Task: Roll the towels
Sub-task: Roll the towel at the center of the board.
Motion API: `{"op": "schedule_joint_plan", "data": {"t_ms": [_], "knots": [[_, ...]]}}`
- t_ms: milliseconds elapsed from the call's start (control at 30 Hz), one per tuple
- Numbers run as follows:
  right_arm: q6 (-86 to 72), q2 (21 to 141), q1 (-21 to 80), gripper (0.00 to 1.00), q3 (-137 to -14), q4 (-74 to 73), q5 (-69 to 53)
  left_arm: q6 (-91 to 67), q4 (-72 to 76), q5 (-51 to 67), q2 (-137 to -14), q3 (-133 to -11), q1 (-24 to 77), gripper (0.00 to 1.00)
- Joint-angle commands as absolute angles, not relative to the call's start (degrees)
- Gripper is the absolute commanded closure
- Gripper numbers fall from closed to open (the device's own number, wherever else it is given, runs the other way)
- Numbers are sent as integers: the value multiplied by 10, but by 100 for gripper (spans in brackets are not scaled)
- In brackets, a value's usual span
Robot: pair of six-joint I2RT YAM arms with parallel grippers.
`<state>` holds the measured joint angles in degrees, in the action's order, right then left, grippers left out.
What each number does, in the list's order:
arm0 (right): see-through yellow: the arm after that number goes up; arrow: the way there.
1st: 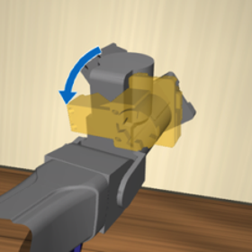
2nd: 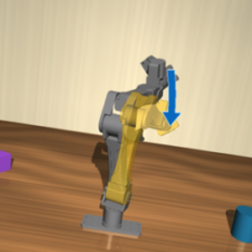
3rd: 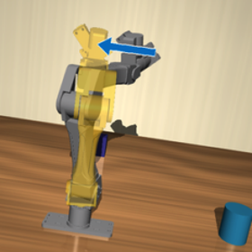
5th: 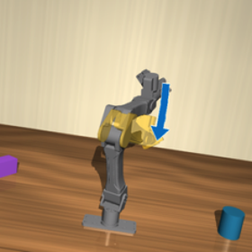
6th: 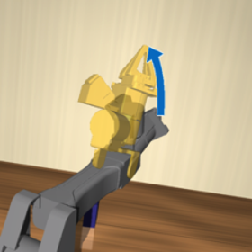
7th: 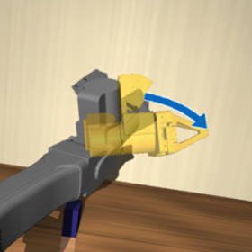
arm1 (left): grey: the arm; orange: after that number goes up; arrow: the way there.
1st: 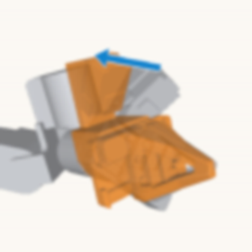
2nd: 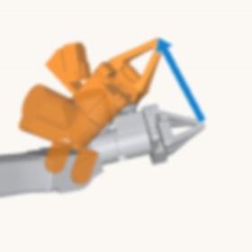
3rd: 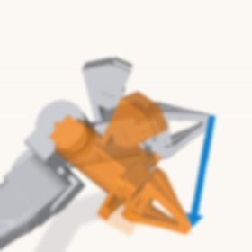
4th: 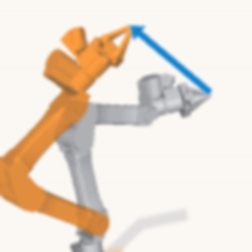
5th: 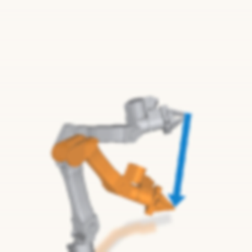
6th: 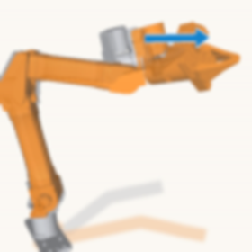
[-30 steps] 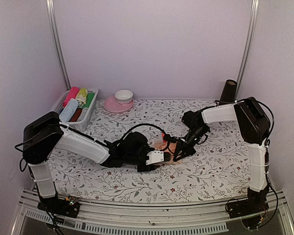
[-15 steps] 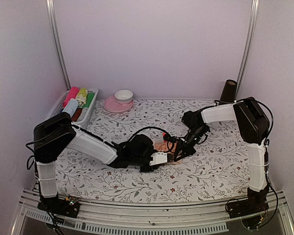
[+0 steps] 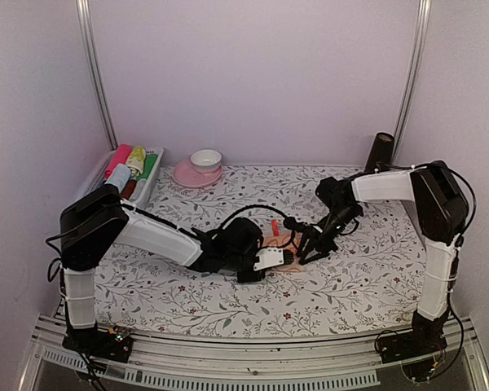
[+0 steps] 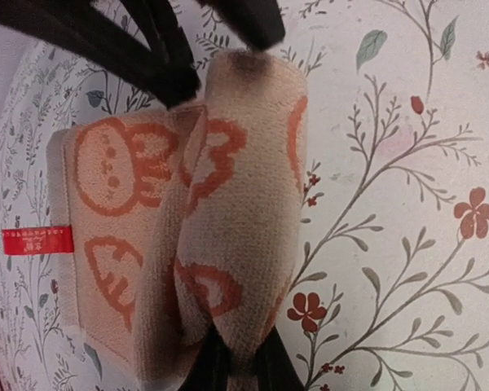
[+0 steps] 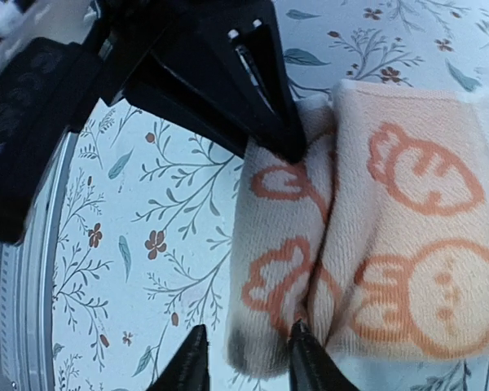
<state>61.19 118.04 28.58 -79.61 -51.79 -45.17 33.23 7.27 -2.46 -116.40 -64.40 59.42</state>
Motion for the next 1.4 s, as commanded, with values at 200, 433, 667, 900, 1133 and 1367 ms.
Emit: {"op": "schedule_joint_plan", "data": {"t_ms": [200, 433, 667, 900, 1133, 1367], "knots": [[701, 924, 287, 40, -543, -234, -381, 217, -133, 160, -1200, -736, 543, 100], [716, 918, 338, 39, -494, -161, -329, 180, -190, 270, -1224, -784, 503, 99], [672, 932, 363, 39, -488, -103, -293, 171, -223, 309, -1251, -819, 485, 98], [670, 968, 378, 45, -494, -102, -263, 166, -246, 339, -1272, -842, 473, 97], [637, 1002, 384, 56, -510, -81, -221, 168, -265, 347, -1287, -860, 469, 95], [620, 1024, 384, 62, -516, -66, -185, 169, -268, 352, -1288, -862, 466, 92]]}}
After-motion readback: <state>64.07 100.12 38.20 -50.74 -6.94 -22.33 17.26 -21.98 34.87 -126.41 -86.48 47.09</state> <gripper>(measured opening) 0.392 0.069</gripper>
